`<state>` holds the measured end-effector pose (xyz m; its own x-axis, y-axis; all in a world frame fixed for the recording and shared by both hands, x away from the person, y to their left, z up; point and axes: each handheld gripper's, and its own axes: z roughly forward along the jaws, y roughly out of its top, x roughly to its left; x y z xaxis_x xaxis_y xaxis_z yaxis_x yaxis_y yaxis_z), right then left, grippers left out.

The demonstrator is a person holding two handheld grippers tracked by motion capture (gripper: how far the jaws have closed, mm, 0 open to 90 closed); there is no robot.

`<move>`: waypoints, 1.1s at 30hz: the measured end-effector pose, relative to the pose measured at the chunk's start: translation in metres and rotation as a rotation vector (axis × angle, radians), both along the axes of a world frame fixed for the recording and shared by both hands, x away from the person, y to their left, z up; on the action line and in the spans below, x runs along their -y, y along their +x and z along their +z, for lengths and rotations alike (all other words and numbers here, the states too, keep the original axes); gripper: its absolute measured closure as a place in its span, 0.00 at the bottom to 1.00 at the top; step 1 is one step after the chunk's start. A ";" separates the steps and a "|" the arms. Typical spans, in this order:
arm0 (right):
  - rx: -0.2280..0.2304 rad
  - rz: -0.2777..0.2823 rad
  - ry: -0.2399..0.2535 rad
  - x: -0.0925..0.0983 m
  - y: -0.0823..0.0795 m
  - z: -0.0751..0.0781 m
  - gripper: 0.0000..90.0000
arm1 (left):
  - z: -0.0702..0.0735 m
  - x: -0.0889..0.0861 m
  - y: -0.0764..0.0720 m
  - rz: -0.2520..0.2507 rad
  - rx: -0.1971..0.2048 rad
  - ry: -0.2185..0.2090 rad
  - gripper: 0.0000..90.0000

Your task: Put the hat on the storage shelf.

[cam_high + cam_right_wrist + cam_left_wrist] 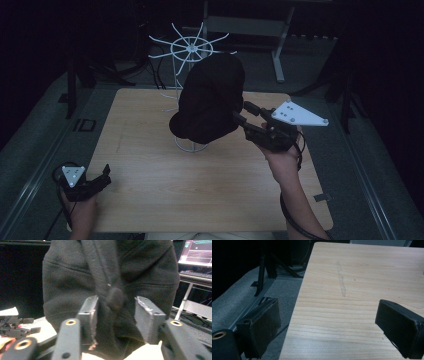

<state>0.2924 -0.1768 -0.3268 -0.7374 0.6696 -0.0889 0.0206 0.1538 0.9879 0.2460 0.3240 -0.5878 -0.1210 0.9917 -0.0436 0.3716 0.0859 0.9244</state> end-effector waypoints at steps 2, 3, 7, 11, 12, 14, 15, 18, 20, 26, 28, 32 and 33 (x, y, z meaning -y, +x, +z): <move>-0.002 -0.007 -0.003 0.004 -0.002 -0.001 0.49 | 0.000 0.000 0.000 -0.001 0.000 0.001 0.07; -0.001 -0.018 -0.012 0.007 -0.003 -0.003 0.46 | 0.000 0.000 0.000 -0.001 -0.001 0.002 0.07; -0.012 -0.049 -0.024 0.019 -0.002 -0.011 0.35 | 0.000 0.000 0.000 -0.001 0.000 0.002 0.07; -0.028 -0.076 -0.019 0.033 0.002 -0.024 0.30 | 0.000 0.000 0.000 -0.001 0.000 0.002 0.07; -0.030 -0.086 -0.022 0.036 0.003 -0.029 0.28 | 0.000 0.000 0.000 -0.001 0.000 0.002 0.07; -0.072 -0.105 -0.049 0.044 0.008 -0.041 0.18 | 0.000 0.000 0.000 0.000 0.000 0.002 0.07; -0.084 -0.105 -0.059 0.048 0.010 -0.047 0.18 | 0.000 0.000 0.000 -0.001 -0.001 0.001 0.07; -0.124 -0.104 -0.058 0.059 0.016 -0.065 0.16 | 0.000 0.000 0.000 0.001 0.000 0.001 0.07; -0.148 -0.126 -0.077 0.065 0.019 -0.075 0.15 | 0.000 0.000 0.000 0.002 0.001 0.003 0.07; -0.203 -0.173 -0.108 0.082 0.027 -0.111 0.16 | 0.000 0.000 -0.001 0.001 0.004 0.002 0.07; -0.220 -0.194 -0.119 0.088 0.031 -0.122 0.16 | 0.000 0.000 0.000 0.001 0.005 0.001 0.07; -0.240 -0.230 -0.135 0.099 0.037 -0.144 0.16 | 0.000 0.000 -0.001 0.004 0.006 0.000 0.07; -0.251 -0.241 -0.141 0.102 0.039 -0.150 0.16 | 0.000 0.000 -0.001 0.004 0.008 0.001 0.07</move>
<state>0.3314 -0.2793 -0.4771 -0.5711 0.8204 -0.0294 0.3114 0.2496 0.9169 0.2452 0.3235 -0.5878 -0.1250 0.9912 -0.0432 0.3641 0.0863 0.9273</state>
